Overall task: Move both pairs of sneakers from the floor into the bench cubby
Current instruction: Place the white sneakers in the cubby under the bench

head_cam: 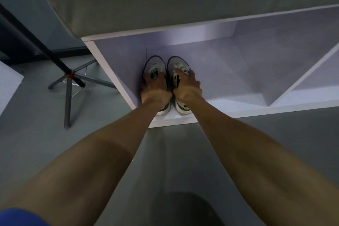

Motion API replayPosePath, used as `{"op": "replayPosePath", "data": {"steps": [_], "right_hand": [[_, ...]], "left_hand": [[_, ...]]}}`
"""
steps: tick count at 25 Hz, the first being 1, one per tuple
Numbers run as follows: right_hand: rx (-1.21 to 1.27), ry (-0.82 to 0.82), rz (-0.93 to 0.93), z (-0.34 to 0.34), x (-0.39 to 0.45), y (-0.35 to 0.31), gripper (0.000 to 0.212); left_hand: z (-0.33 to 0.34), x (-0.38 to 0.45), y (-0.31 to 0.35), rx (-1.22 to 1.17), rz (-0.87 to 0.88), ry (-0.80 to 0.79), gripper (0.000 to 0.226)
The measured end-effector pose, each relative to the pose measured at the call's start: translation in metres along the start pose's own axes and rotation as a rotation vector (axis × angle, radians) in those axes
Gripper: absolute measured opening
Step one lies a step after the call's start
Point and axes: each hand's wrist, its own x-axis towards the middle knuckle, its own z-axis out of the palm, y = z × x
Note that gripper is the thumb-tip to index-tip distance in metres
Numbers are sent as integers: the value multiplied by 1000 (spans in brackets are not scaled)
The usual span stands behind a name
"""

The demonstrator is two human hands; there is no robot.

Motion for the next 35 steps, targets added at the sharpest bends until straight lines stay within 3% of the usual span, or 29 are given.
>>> {"op": "replayPosePath", "data": {"steps": [6, 16, 22, 24, 29, 31, 35], "right_hand": [[-38, 12, -18, 6, 10, 0, 76], [-37, 20, -102, 12, 25, 1, 59], [-9, 13, -71, 9, 22, -2, 59], [-25, 8, -27, 6, 18, -7, 64], [11, -109, 91, -2, 9, -3, 104], [28, -101, 57, -1, 7, -3, 100], [-33, -39, -3, 0, -3, -15, 73]], "left_hand": [[11, 12, -9, -69, -6, -32, 50], [10, 26, -14, -100, -14, -135, 47], [2, 23, -10, -24, 20, -161, 46], [0, 26, -12, -2, 31, -164, 45], [-7, 27, -20, 15, 46, -260, 58], [-9, 25, -18, 8, 60, -257, 60], [-19, 13, -10, 47, 114, -226, 68]]}}
